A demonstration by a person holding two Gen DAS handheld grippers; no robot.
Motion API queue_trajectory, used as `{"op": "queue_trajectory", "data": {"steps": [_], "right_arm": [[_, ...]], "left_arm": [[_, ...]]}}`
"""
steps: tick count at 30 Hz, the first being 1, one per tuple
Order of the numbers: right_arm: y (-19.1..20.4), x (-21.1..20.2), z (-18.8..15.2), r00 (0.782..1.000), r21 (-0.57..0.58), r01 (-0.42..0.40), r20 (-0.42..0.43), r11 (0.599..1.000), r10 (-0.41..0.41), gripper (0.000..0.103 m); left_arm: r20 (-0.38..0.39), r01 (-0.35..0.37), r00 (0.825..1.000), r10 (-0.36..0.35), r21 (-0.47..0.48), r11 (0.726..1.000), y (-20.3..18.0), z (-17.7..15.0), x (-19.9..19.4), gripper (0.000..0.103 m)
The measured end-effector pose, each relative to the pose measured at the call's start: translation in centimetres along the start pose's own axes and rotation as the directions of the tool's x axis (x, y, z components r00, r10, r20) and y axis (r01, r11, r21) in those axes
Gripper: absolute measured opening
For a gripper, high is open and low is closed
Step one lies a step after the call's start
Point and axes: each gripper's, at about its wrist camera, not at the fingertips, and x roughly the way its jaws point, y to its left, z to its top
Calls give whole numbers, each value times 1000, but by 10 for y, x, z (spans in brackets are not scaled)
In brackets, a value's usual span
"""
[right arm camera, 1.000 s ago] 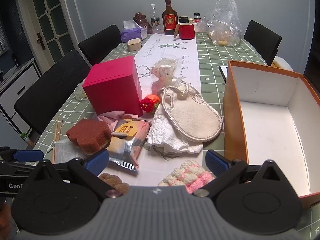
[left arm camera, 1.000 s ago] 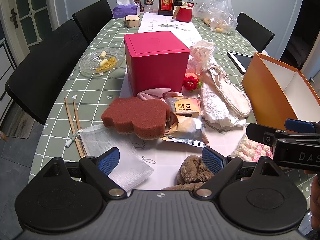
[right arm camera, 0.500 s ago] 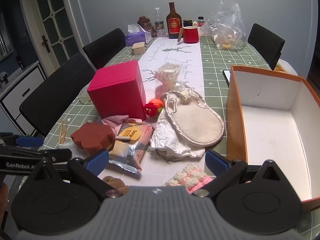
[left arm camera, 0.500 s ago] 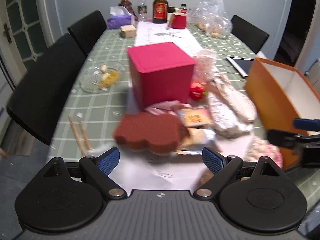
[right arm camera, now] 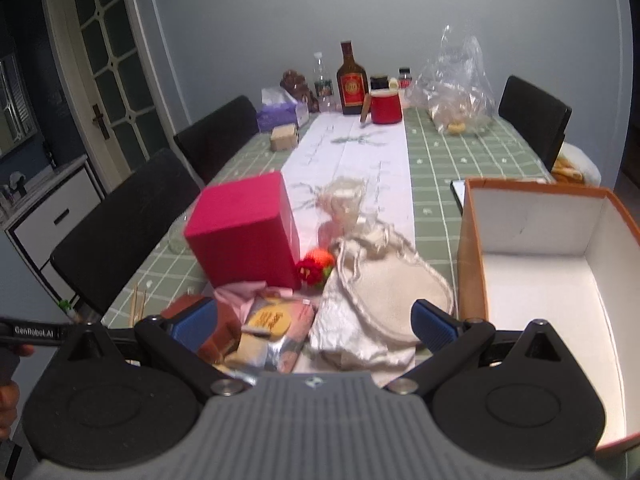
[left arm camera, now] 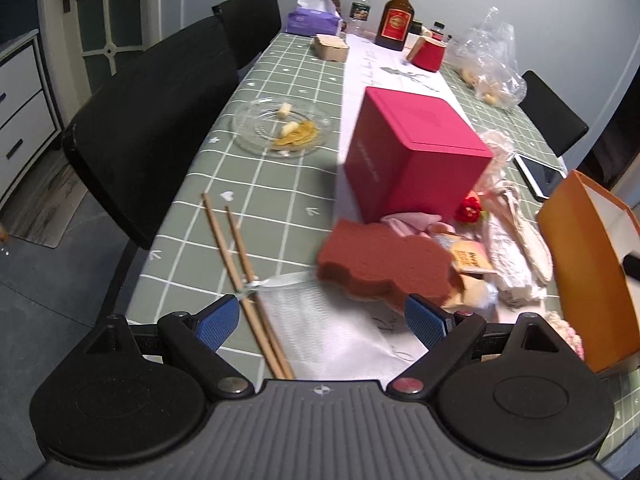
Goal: Organize soft objects
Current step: 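Grasp the red-brown sponge with the left tool while the right tool grasps the knitted pouch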
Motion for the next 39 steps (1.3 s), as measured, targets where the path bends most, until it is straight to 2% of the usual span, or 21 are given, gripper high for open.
{"op": "queue_trajectory", "data": {"steps": [4,7,9,14,18,24,26,27,30,32,39], "right_arm": [[-1,2,7,998,-49,-21,57,999,24,101],[-2,11,7,993,-135,-69,83,988,81,101],[0,20,5,995,-207,-71,61,976,85,101],[2,38,-4,998,-297,-60,-50,953,47,101],[5,40,-13,996,-358,-66,-73,931,42,101],[7,40,-17,994,-393,-71,-105,917,32,100],[8,40,-17,992,-391,-86,-117,916,43,100],[8,39,-17,992,-392,-86,-117,916,43,100],[10,39,-19,992,-402,-80,-117,912,36,100],[9,38,-19,992,-402,-80,-123,912,33,100],[4,41,-26,982,-412,-95,-190,906,16,100]], "left_arm": [[-8,6,1000,-6,28,1000,1,2,9,103],[-3,15,1000,-15,58,998,-5,3,14,103],[2,7,1000,-7,94,996,-12,4,16,103],[30,17,999,-23,186,982,-29,4,16,103],[37,37,998,-50,293,956,-42,-1,18,103],[18,32,999,-45,460,887,-58,-16,32,103],[33,19,999,-43,532,846,-66,-25,35,103],[51,-2,998,-34,583,812,-72,-31,36,103],[127,-94,992,0,735,671,-88,-47,42,103],[163,-130,987,-3,794,594,-94,-54,47,103],[207,-187,978,-4,893,408,-114,-71,69,103]]}}
